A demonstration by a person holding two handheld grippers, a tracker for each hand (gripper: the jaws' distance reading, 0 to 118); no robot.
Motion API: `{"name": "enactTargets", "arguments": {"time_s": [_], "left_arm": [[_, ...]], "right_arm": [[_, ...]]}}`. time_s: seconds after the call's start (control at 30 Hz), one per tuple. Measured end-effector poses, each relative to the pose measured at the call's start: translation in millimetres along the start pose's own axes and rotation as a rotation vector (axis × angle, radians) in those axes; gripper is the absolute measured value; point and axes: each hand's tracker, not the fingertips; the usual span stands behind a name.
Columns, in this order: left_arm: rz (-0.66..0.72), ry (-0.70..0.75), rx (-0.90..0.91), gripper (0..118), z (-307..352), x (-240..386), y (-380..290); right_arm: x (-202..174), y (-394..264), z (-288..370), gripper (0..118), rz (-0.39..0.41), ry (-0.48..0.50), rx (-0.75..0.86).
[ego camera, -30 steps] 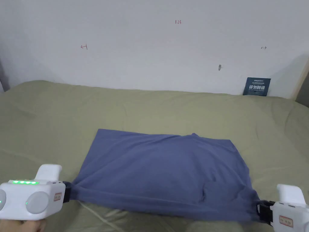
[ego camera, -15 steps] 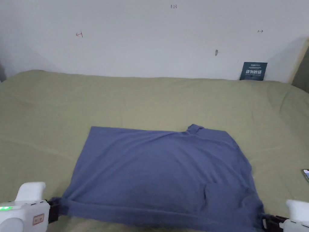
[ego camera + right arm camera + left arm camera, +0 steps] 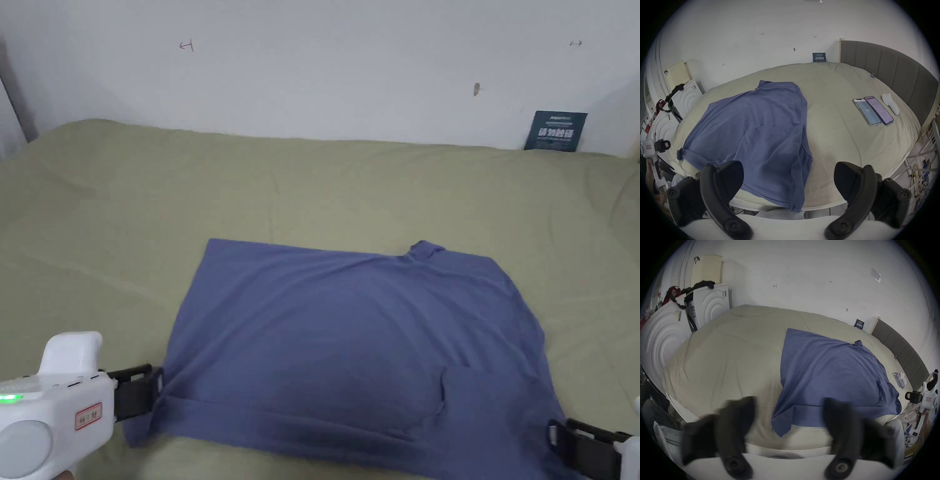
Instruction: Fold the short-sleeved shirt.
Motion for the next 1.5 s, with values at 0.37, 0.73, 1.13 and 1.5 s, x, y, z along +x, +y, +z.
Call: {"name": "enactTargets", "arguments": {"time_s": [0.37,0.73,1.13,1.5], "left_arm": [[0.009,0.009,-0.09,0,-8.2,-21.7,-17.7],[0.042,-0.001,-0.272,65,-66.3,-19.9,-26.5],[0.035,-0.014,-0.246,5,-56.5,-13.5,-21.7],[0.023,-0.025,-0.253,5,-49.9,-16.9,-9.1]], "right_arm": [[3.4,-10.2,2.5,2,0.025,-0.024,-0.008],[-3.5,-22.0,3.1,2,0.03,-0.015,-0.051],[23.4,-35.5,-10.3,115,0.026,0.006,-0.109],[20.4,-29.2,-17.1,5,0.054,0.007,-0.204]]}}
